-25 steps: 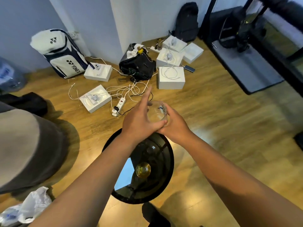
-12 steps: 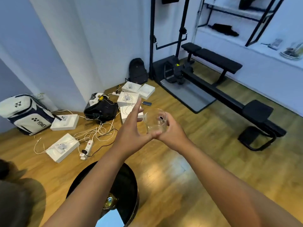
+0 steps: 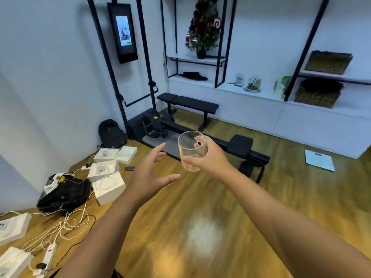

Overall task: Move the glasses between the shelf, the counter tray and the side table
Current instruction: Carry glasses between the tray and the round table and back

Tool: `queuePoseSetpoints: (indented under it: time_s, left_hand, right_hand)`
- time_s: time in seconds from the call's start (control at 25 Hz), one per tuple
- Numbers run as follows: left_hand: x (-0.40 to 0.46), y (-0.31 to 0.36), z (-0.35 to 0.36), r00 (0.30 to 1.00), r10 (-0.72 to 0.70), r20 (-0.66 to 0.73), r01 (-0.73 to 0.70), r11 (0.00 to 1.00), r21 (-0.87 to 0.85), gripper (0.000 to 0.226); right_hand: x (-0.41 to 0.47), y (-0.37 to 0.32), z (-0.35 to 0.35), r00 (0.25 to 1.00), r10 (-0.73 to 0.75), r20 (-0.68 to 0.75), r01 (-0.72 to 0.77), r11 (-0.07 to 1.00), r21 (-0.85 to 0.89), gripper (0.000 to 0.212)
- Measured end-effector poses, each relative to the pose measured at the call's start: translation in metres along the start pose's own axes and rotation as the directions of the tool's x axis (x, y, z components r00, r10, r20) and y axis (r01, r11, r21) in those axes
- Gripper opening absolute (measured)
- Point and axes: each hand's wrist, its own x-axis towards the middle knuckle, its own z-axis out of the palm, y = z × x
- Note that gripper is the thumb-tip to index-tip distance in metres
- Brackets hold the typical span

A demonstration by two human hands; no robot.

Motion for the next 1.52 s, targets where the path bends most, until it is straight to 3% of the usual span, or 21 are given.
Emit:
queuePoseSetpoints:
  time_s: [0.32, 0.52, 1.04, 1.52]
  left_hand:
    - [0.069, 0.127, 0.100, 0.985, 0.136, 0.109, -0.134, 0.991, -0.026, 0.099]
    - [0.125, 0.187, 0.160, 0.962, 0.237, 0.139, -0.233, 0.972, -0.042, 0.077]
    - [0.315, 0.282, 0.307, 0.840, 0.459, 0.290, -0.408, 0.886, -0.220, 0.048]
    - [0.498, 0.347, 0.417, 0.752, 0.578, 0.317, -0.532, 0.816, -0.226, 0.047]
  right_hand:
    - [-0.023, 0.027, -0.190, 0.970, 0.027, -0.242, -0.018, 0.999, 0.040, 0.087]
    - [-0.023, 0.049, -0.280, 0.923, 0.052, -0.381, -0.055, 0.998, 0.004, 0.085]
    - [0.043, 0.129, -0.426, 0.761, 0.183, -0.622, -0.205, 0.978, 0.037, 0.087]
    - [0.177, 0.192, -0.539, 0.639, 0.175, -0.749, -0.194, 0.979, 0.063, 0.082]
